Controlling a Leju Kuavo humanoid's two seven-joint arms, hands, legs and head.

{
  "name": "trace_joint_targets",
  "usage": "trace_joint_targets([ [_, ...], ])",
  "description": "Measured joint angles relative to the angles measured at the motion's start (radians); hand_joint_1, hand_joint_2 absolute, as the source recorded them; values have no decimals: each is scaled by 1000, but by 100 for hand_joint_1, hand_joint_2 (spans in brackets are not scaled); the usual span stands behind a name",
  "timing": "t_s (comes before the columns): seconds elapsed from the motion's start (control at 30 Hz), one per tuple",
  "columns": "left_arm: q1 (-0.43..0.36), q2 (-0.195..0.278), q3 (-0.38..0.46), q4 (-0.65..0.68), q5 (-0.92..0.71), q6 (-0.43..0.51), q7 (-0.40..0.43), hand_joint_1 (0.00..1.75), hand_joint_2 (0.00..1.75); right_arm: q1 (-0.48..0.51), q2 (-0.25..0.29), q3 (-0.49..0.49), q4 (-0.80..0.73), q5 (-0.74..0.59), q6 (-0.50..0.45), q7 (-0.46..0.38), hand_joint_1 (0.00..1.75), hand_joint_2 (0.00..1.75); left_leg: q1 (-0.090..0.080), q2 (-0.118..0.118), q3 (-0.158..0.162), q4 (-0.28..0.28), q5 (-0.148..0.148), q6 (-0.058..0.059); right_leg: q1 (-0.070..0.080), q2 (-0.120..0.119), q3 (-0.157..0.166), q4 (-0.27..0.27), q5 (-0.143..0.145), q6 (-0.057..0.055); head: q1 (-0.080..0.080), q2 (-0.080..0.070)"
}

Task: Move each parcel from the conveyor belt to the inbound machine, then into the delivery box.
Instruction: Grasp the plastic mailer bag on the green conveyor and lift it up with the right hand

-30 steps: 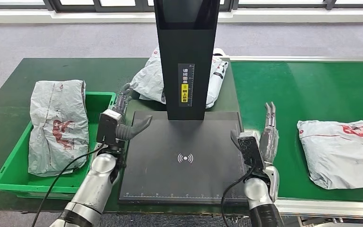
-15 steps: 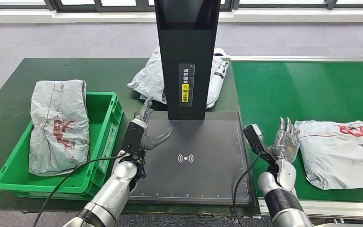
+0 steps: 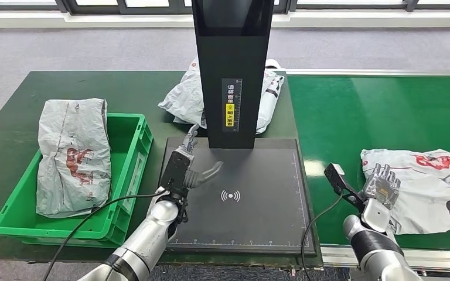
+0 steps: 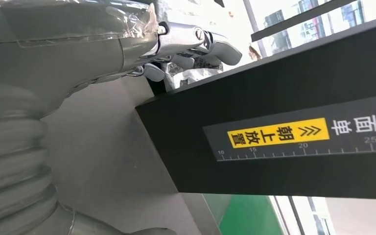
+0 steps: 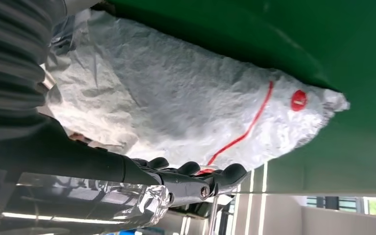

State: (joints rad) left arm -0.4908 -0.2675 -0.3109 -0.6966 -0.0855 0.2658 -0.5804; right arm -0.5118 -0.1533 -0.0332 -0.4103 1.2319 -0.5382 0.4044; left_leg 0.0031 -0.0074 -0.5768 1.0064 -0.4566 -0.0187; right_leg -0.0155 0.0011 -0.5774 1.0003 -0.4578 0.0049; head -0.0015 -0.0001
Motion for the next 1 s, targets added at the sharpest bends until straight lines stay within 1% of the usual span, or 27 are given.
trace_joint_targets([
  [0.23, 3, 15, 0, 16, 0, 37, -7, 0, 175, -21, -27, 6, 47, 140, 74, 135, 0, 175, 0, 0, -1, 0, 0, 0, 0, 0, 0, 0, 0, 0, 0, 0],
  [0.33, 9, 26, 0, 21, 0, 43, -7, 0, 175, -34, -31, 13, 61, 177, 114, 179, 0, 175, 0, 0, -1, 0, 0, 0, 0, 0, 0, 0, 0, 0, 0, 0],
  [0.37, 12, 29, 1, 23, 0, 43, -7, 0, 175, -38, -32, 14, 65, 182, 134, 191, 22, 175, 0, 0, -1, 0, 0, 0, 0, 0, 0, 0, 0, 0, 0, 0],
  [0.47, 20, 37, 2, 29, -1, 39, -7, 0, 175, -46, -35, 14, 78, 193, 213, 227, 153, 175, 0, -1, -1, 0, 0, 0, 0, -1, 0, 0, 0, 0, 0, 0],
  [0.5, 20, 40, 3, 32, -2, 37, -6, 0, 175, -46, -37, 14, 81, 195, 238, 236, 175, 175, 0, -1, -1, 0, 0, 0, 0, -1, 0, 0, 0, 0, 0, 0],
  [0.6, 21, 45, 7, 39, -4, 36, -4, 0, 175, -46, -42, 14, 89, 203, 288, 257, 175, 175, 0, -1, -1, 0, 0, 0, 0, -1, 0, 0, 0, 0, 0, 0],
  [0.7, 21, 50, 16, 44, -4, 30, 3, 0, 175, -46, -45, 14, 94, 209, 313, 265, 175, 175, 0, -1, -1, 0, 0, 0, 0, -1, 0, 0, 0, 0, 0, 0],
  [1.0, 27, 56, 34, 44, -11, 27, 15, 0, 175, -46, -46, 14, 95, 223, 290, 246, 175, 175, 0, -1, -1, 0, 1, 1, 0, -1, 0, 0, 0, 0, 0, 0],
])
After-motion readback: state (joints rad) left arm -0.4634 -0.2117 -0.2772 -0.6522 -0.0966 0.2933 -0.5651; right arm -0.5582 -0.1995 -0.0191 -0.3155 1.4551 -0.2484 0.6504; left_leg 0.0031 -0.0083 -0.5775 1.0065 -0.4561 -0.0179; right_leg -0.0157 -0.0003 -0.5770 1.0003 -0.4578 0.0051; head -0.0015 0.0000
